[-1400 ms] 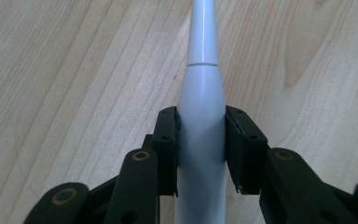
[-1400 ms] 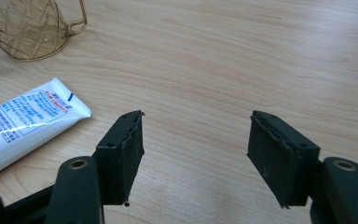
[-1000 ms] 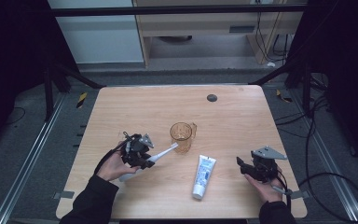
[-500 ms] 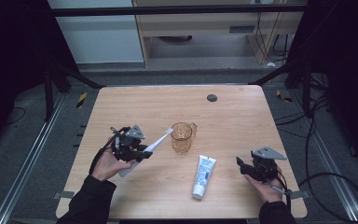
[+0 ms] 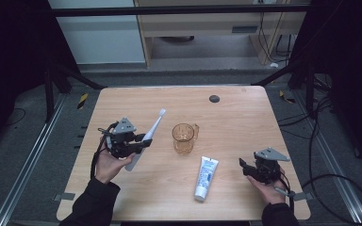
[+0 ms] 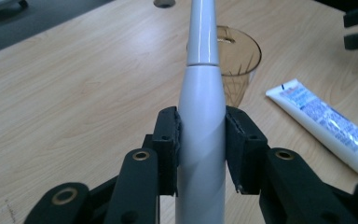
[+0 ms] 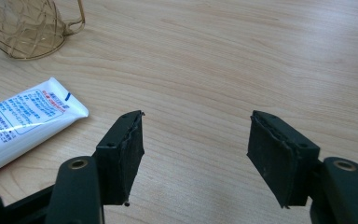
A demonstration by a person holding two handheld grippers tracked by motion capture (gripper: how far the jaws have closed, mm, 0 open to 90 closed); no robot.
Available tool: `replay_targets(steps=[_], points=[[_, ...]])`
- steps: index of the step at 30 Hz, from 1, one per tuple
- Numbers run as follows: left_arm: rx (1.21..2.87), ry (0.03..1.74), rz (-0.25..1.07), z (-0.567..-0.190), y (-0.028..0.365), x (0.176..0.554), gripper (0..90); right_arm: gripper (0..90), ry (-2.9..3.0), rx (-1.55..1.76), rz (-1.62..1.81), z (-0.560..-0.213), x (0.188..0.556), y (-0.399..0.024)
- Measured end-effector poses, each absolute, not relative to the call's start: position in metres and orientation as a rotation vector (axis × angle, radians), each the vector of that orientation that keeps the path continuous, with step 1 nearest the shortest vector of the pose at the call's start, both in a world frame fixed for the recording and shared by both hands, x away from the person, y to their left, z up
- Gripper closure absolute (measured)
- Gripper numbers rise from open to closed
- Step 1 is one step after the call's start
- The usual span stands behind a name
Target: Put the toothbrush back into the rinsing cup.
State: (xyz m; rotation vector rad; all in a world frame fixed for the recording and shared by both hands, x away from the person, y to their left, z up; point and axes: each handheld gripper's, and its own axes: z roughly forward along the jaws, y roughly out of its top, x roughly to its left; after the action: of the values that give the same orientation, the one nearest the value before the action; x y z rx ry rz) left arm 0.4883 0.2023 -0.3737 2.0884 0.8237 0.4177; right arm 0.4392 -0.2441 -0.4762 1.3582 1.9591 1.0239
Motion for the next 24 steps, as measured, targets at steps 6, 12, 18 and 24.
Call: replay_targets(steps=[6,12,18,24], points=[[1.978,0.868,0.487,-0.367,0.201,0.489,66.8,35.5,1.951,1.361,1.025,-0.476,0.439,-0.245],[1.856,0.902,0.548,-0.358,0.196,0.497,66.8,34.6,1.947,1.359,1.023,-0.477,0.44,-0.245],[1.791,0.91,0.58,-0.355,0.186,0.505,66.8,34.3,1.947,1.364,1.022,-0.477,0.44,-0.246],[1.715,0.914,0.602,-0.351,0.174,0.512,66.8,34.0,1.949,1.353,1.021,-0.478,0.44,-0.245]])
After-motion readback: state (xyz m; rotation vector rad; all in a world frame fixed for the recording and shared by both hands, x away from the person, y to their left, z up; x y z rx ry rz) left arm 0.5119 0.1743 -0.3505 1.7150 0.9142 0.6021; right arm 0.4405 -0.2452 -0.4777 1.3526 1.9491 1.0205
